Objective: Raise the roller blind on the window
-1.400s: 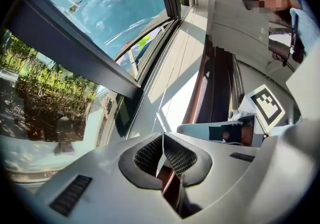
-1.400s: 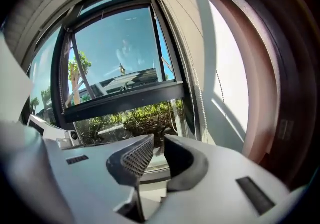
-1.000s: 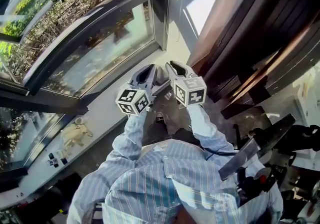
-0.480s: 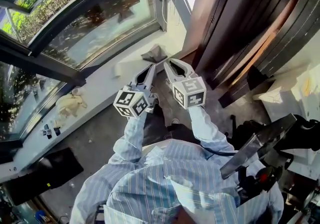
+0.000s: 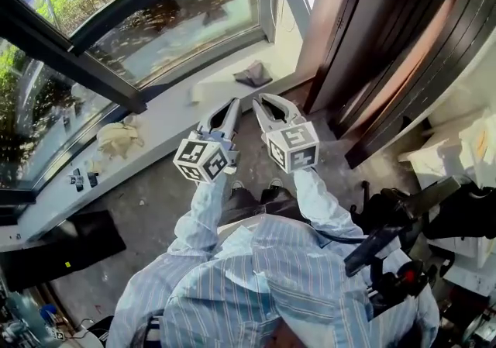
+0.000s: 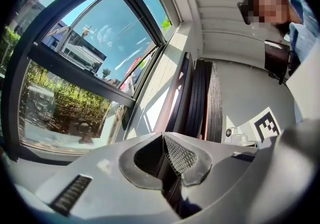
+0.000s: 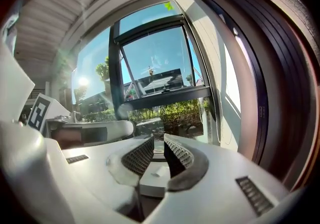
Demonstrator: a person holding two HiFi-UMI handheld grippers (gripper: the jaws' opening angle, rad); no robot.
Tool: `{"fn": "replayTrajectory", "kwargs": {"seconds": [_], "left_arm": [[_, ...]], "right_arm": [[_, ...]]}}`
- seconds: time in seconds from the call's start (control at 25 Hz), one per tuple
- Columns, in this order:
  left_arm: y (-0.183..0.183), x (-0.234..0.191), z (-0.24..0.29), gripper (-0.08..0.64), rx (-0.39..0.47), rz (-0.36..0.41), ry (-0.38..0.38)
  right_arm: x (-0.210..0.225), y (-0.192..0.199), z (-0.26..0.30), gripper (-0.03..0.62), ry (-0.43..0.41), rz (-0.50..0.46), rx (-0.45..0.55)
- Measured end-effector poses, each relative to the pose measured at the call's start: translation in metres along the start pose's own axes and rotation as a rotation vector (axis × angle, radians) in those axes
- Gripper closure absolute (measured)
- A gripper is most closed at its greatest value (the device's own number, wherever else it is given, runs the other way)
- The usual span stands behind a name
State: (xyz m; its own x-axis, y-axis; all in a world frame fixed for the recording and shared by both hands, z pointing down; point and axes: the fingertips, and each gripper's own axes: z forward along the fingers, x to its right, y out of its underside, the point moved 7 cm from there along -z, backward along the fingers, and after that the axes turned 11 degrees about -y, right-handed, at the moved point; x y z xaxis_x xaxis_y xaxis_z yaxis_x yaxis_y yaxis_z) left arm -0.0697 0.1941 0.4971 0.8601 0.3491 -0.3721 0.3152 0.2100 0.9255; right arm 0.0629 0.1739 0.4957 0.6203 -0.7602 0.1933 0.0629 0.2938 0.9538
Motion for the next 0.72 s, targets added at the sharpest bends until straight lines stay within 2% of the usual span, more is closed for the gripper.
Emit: {"fn": "replayTrajectory", "kwargs": {"seconds": [0.28,0.48,0.72], "left_arm": [[-0.009,-0.005,-0.025,0.551,-0.015,0.037,0.06],[-0.014,-0.027,-0.051,0.551,-0.036,0.128,0.078],[-0.012,-0.055,-0.078,0.551,-0.042,0.122,0.092]], "right_arm": [[-0.04,-0.005,0.004,0.526,0.013,-0.012,0.008],[-0.067,0.002,0.018,0.526,0.034,0.026,0.019],[-0.096,0.008,0.034,0.528,0.065,0.034,0.021]]}}
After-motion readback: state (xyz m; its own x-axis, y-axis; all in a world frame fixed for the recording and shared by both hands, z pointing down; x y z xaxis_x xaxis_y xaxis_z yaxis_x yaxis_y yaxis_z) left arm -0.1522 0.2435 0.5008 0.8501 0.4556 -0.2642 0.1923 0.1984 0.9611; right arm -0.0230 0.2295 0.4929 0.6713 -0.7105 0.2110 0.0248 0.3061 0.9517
